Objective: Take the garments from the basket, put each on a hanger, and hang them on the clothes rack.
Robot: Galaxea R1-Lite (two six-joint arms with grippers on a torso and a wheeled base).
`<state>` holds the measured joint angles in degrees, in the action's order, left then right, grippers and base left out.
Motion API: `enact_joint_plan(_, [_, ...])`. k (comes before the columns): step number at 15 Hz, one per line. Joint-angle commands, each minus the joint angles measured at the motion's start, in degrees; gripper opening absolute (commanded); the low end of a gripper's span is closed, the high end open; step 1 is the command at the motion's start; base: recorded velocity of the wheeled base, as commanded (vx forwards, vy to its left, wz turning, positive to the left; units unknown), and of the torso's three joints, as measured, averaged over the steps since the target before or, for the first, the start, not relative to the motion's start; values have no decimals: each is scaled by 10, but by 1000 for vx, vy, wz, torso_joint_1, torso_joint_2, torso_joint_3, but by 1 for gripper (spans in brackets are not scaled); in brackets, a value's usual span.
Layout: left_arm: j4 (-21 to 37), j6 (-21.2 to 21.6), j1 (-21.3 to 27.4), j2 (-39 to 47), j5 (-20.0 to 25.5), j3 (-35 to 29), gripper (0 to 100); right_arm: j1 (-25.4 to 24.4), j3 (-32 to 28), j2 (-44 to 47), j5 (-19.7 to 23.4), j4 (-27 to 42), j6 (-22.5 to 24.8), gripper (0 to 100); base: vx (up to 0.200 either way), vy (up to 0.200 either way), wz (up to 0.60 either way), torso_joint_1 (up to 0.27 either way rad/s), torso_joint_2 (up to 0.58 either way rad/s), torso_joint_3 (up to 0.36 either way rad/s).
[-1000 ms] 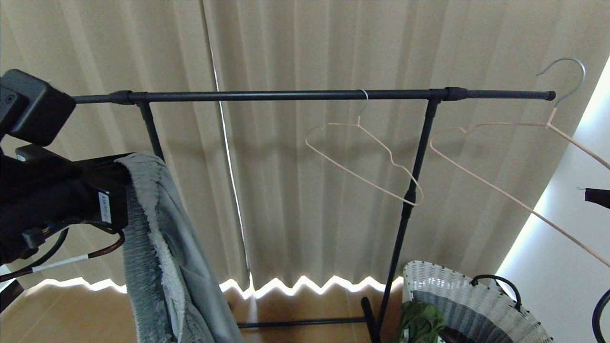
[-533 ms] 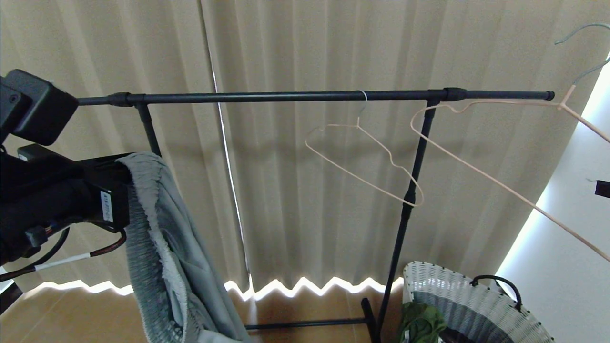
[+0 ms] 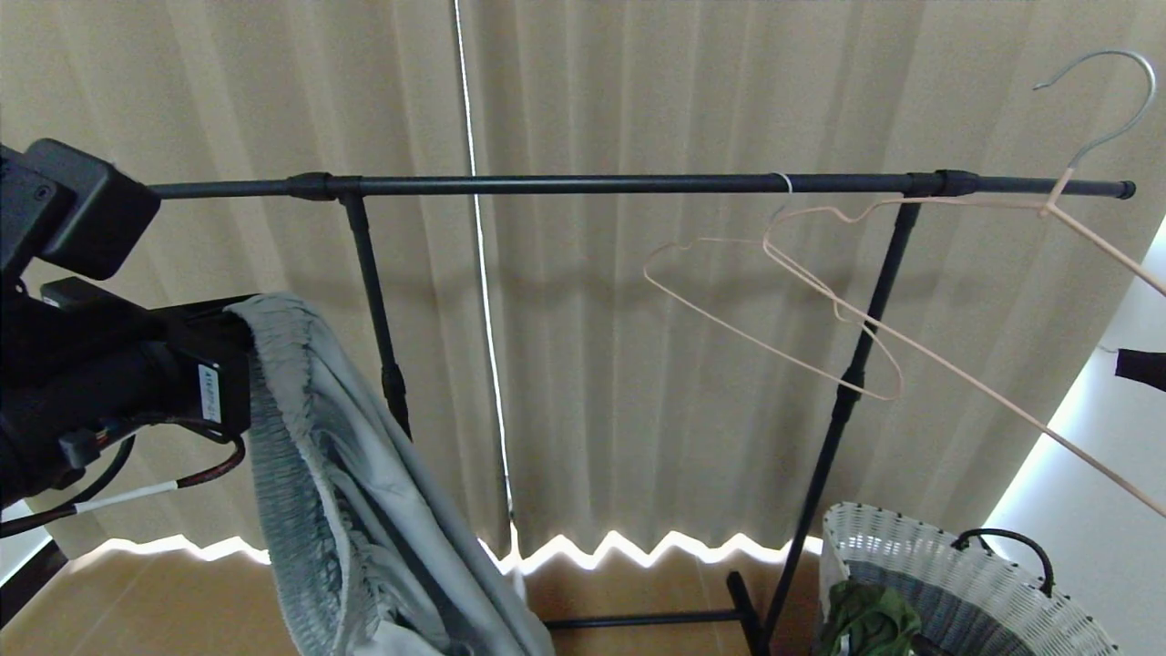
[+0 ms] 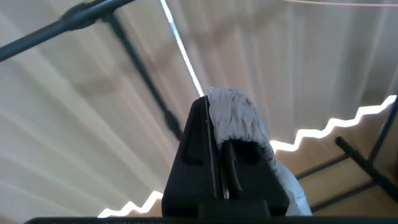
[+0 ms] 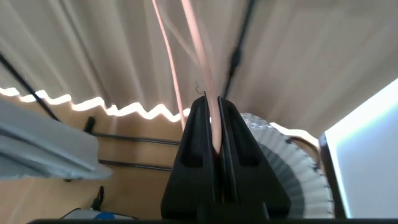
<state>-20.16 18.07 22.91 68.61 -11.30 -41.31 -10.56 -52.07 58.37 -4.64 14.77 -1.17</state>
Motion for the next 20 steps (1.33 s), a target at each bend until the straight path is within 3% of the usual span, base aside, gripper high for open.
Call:
enact_joint_plan(1, [-1, 1, -1, 4, 1, 2, 0, -10, 5, 5, 0, -1, -1, 0, 0, 200, 0, -2, 7, 2])
enact_joint_plan(5, [-1, 7, 0, 6, 2, 5, 0, -52, 35, 19, 0, -42, -1, 0, 0, 0, 0, 0, 0, 0])
enact_joint_plan(10, [4, 43, -8, 45, -12, -23, 0, -200, 36, 61, 0, -78, -80, 0, 0, 0, 0, 0, 0, 0])
enact_joint_plan(12, [4, 41, -12, 84, -60, -57, 0, -271, 36, 72, -1, -80, -101, 0, 0, 0, 0, 0, 0, 0])
enact_joint_plan(16, [6, 20, -8, 143, -81, -112, 0, -363, 36, 97, 0, -106, -119, 0, 0, 0, 0, 0, 0, 0])
enact_joint_plan(20, [91, -54, 0, 176, -85, -208, 0, -406, 31, 132, 1, -113, -120, 0, 0, 0, 0, 0, 0, 0])
